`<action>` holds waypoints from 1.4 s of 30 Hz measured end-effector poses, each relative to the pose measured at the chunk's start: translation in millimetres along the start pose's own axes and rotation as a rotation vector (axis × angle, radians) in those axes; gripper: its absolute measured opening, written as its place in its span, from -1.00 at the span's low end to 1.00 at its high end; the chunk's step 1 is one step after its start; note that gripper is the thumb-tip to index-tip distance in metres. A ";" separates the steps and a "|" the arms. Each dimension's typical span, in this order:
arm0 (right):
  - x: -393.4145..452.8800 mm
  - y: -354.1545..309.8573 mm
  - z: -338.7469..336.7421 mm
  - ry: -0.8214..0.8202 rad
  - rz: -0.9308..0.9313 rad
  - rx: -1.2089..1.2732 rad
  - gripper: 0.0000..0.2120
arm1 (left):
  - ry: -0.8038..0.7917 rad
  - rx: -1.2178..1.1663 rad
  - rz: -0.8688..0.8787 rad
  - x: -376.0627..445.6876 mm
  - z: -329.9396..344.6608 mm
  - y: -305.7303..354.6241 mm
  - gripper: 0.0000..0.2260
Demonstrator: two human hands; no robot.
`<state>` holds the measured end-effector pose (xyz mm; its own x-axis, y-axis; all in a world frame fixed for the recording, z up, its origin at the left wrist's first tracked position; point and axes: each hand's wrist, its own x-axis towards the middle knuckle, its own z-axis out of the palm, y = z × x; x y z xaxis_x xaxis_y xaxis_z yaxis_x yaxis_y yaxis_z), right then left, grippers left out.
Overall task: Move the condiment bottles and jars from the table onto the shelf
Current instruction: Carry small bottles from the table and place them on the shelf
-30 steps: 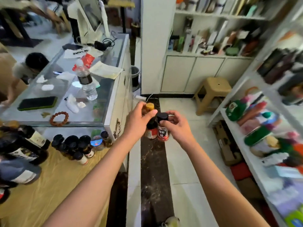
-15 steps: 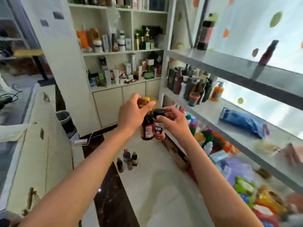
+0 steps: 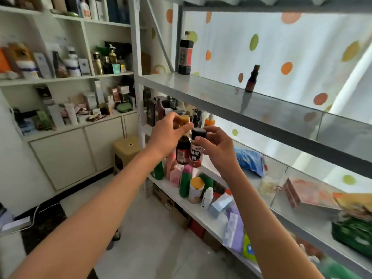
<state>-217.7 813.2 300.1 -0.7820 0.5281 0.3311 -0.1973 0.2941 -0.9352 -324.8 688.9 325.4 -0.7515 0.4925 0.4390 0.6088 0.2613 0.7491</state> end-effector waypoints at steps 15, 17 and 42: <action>211.4 6.2 -86.8 0.313 -0.060 -0.092 -0.80 | -0.226 -0.702 -0.003 222.6 106.4 12.4 -0.90; 237.0 6.6 -93.5 0.329 -0.068 -0.133 -0.79 | -0.221 -0.699 -0.007 254.7 118.7 13.0 -0.90; 330.1 68.2 -233.7 0.238 0.127 -0.453 -0.63 | -0.553 -0.624 0.207 354.8 262.8 31.7 -0.74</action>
<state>-351.1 1193.8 374.9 -0.6168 0.7327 0.2876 0.2065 0.5031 -0.8392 -505.3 1090.0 374.5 -0.3104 0.8561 0.4131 0.3470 -0.3026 0.8877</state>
